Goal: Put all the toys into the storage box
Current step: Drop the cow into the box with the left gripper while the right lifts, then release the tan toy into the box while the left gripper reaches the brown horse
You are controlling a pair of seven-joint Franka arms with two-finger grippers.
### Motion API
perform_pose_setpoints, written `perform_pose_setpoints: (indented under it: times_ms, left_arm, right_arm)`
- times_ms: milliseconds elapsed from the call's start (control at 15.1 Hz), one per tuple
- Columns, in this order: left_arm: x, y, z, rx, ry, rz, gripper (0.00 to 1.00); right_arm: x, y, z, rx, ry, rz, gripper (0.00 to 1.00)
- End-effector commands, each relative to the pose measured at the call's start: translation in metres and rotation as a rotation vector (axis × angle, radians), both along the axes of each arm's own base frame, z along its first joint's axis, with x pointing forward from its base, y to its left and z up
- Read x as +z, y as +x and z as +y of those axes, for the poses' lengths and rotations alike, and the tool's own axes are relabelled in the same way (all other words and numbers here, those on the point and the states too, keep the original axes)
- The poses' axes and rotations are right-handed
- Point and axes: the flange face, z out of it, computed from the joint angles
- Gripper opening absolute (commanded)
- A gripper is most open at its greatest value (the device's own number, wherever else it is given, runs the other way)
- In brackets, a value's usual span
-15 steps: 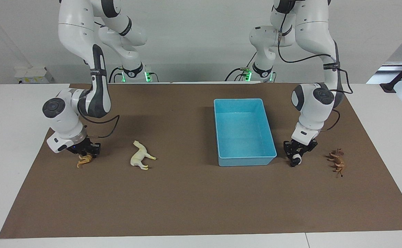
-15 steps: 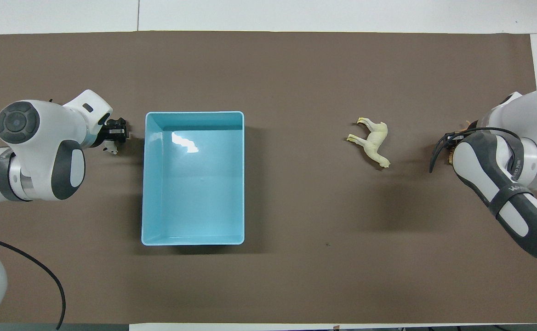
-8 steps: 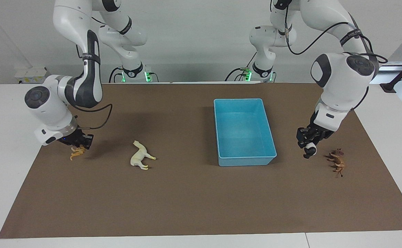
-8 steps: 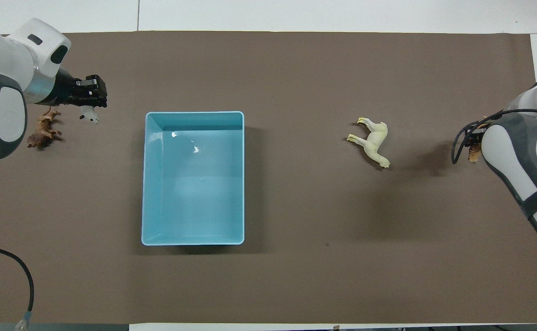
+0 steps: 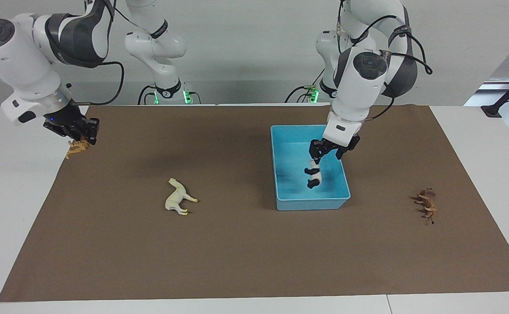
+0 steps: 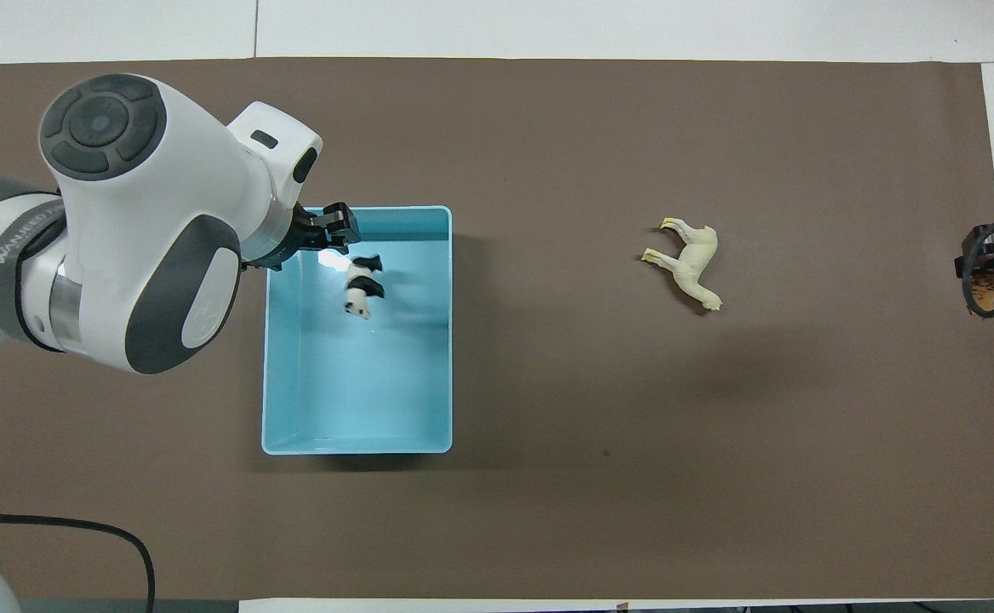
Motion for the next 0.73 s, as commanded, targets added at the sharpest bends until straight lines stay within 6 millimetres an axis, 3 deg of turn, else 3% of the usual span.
perform_pose_setpoints:
  times_ms: [0,133,265,464,663]
  left_arm:
    - [0.006,0.006,0.041,-0.021,0.033,-0.033,1.0]
    - [0.005,0.025,0.1,-0.08,0.042,-0.053,1.0]
    - [0.002,0.044,0.174,-0.141,0.05,-0.095,1.0]
    - [-0.019,0.065,0.265,-0.262,0.081,-0.134,1.0]
    - [-0.055,0.081,0.328,-0.318,0.103,-0.163,1.0]
  right_arm:
    - [-0.001,0.0,0.001,0.016,-0.003,0.014,0.0]
    - [-0.001,0.001,0.007,0.02,-0.001,0.012,0.0]
    - [0.0,0.006,0.048,0.006,-0.008,0.0,0.0]
    - [0.002,0.007,0.198,-0.133,-0.025,-0.054,0.0]
    - [0.01,0.003,0.333,-0.197,0.033,-0.101,0.0]
